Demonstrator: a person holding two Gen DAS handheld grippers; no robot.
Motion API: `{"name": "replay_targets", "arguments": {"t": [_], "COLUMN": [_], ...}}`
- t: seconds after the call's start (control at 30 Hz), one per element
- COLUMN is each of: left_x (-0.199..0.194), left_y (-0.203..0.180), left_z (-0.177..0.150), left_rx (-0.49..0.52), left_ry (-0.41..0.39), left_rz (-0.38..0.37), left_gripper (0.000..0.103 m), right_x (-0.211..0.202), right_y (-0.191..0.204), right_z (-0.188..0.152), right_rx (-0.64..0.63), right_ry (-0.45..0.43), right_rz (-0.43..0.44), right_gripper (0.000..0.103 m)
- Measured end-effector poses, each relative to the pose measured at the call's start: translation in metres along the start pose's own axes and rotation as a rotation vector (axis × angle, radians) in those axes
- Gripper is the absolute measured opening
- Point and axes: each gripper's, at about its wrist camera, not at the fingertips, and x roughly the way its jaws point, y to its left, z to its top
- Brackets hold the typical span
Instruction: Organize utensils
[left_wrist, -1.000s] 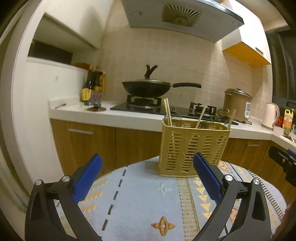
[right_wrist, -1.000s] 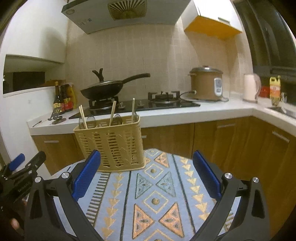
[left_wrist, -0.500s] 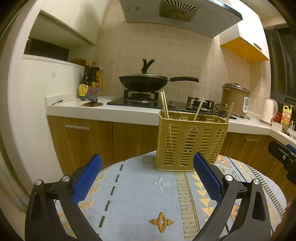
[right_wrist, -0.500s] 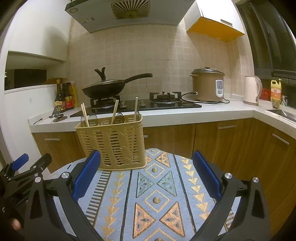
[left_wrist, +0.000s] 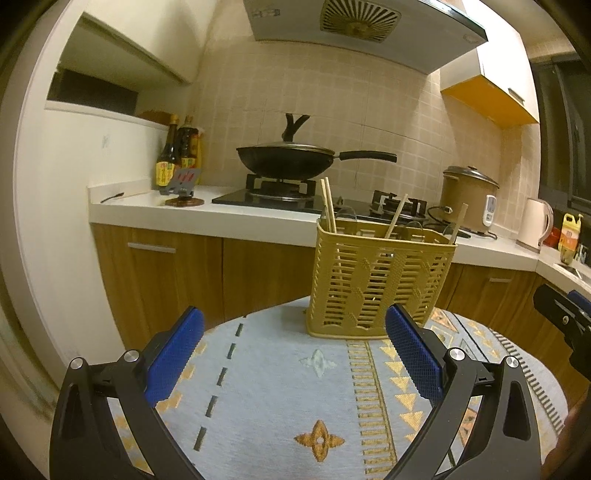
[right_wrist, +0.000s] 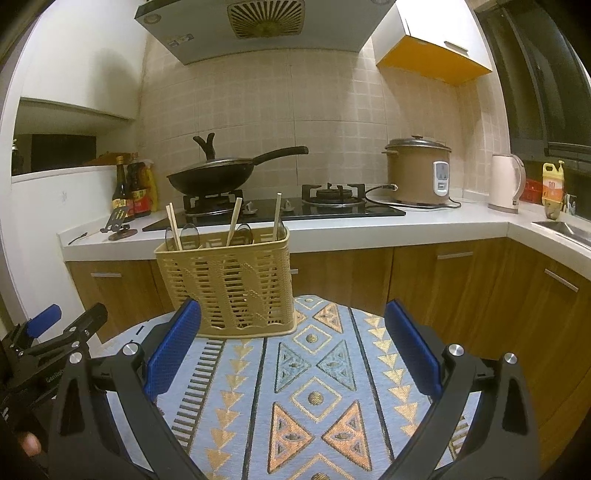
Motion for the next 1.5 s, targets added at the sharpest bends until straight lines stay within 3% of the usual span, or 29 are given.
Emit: {"name": "replay_targets", "arguments": {"t": [1.5], "left_x": [-0.0011], "left_y": [-0.0074], "left_z": [-0.0036], "left_rx": [0.030], "left_ry": [0.005], "left_rz": [0.004], "left_gripper": [0.095], "right_x": [-0.0014], "right_y": [0.0035], "right_z": [-0.0009], "right_rx": [-0.014], "right_ry": [0.004], "right_rz": [-0.023], "right_gripper": [0.095]}}
